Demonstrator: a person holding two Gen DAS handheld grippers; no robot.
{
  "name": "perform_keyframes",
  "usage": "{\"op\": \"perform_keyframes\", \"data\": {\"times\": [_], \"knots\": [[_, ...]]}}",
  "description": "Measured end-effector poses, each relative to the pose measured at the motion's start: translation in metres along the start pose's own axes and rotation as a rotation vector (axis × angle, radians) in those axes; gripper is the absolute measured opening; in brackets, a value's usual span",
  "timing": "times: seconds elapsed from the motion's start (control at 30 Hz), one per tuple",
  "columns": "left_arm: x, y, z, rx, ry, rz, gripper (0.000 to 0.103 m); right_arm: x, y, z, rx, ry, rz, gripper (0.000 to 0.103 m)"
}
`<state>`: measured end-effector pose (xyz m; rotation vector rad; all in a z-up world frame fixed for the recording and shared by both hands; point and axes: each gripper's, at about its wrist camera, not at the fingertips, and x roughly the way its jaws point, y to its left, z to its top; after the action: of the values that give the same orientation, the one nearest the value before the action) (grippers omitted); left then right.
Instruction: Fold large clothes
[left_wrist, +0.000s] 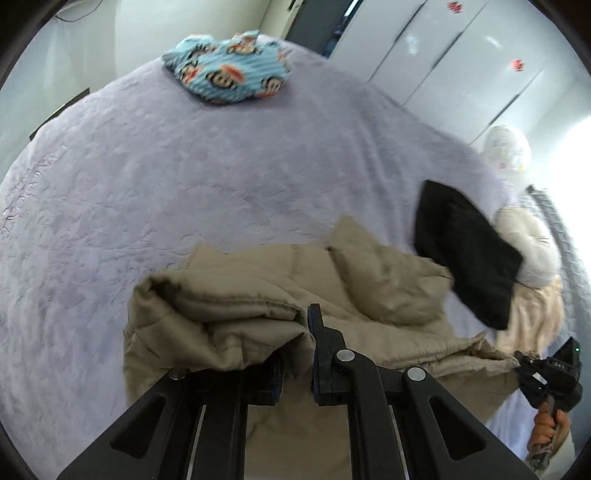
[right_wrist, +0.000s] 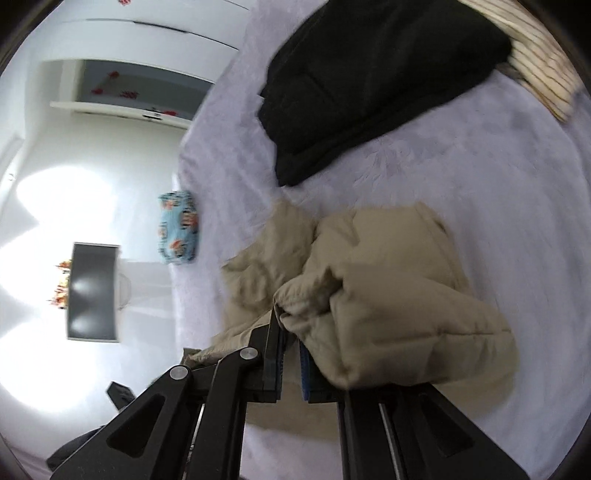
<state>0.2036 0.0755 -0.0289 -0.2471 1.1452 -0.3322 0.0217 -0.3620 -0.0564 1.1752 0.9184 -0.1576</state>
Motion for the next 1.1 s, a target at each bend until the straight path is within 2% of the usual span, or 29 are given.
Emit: {"op": "perform_keyframes", "data": {"times": [0.2, 0.3, 0.43, 0.53, 0.57, 0.63, 0.67, 0.7, 0.77, 0.83, 0.87, 0.9, 0.97, 1.0, 1.03, 1.1], "knots": [[0.084, 0.01, 0.008, 0.053, 0.057, 0.054, 0.013, 0.063, -0.037, 0.021, 0.038, -0.017, -0.059, 0.008], [0.105, 0.013, 0.008, 0.078, 0.054, 0.053, 0.013, 0.088, -0.049, 0.028, 0.024, -0.024, -0.075, 0.008], [0.117, 0.011, 0.007, 0.116, 0.031, 0.062, 0.013, 0.103, -0.053, 0.032, -0.002, -0.044, -0.094, 0.008], [0.107, 0.007, 0.005, 0.135, 0.006, 0.07, 0.014, 0.103, -0.048, 0.033, -0.021, -0.04, -0.117, 0.008], [0.101, 0.005, 0.005, 0.147, -0.007, 0.067, 0.019, 0.101, -0.047, 0.034, -0.027, -0.036, -0.125, 0.008], [0.084, 0.002, 0.003, 0.169, -0.04, 0.055, 0.04, 0.094, -0.039, 0.034, -0.05, -0.026, -0.143, 0.01], [0.075, 0.001, 0.002, 0.177, -0.06, 0.055, 0.078, 0.089, -0.034, 0.033, -0.063, -0.026, -0.15, 0.01], [0.061, -0.001, 0.0, 0.188, -0.099, 0.07, 0.099, 0.087, -0.029, 0.032, -0.075, -0.026, -0.154, 0.013], [0.042, -0.006, -0.002, 0.224, -0.145, 0.076, 0.099, 0.077, -0.019, 0.029, -0.104, -0.027, -0.171, 0.028], [0.03, -0.013, -0.003, 0.256, -0.14, 0.076, 0.098, 0.065, -0.006, 0.023, -0.156, -0.041, -0.175, 0.059], [0.027, -0.016, -0.004, 0.264, -0.129, 0.058, 0.095, 0.063, 0.001, 0.02, -0.178, -0.046, -0.173, 0.06], [0.025, -0.021, -0.007, 0.281, -0.103, 0.03, 0.081, 0.059, 0.009, 0.015, -0.209, -0.043, -0.171, 0.06], [0.03, -0.032, -0.012, 0.312, -0.053, 0.009, 0.072, 0.058, 0.022, 0.002, -0.262, -0.01, -0.14, 0.059], [0.037, -0.039, -0.018, 0.34, -0.019, -0.03, 0.065, 0.06, 0.027, -0.004, -0.289, 0.015, -0.132, 0.05], [0.043, -0.044, -0.023, 0.36, -0.002, -0.038, 0.053, 0.067, 0.032, -0.013, -0.327, 0.054, -0.135, 0.035], [0.062, -0.056, -0.034, 0.408, 0.03, -0.006, 0.05, 0.083, 0.036, -0.028, -0.402, 0.117, -0.168, 0.031]]}}
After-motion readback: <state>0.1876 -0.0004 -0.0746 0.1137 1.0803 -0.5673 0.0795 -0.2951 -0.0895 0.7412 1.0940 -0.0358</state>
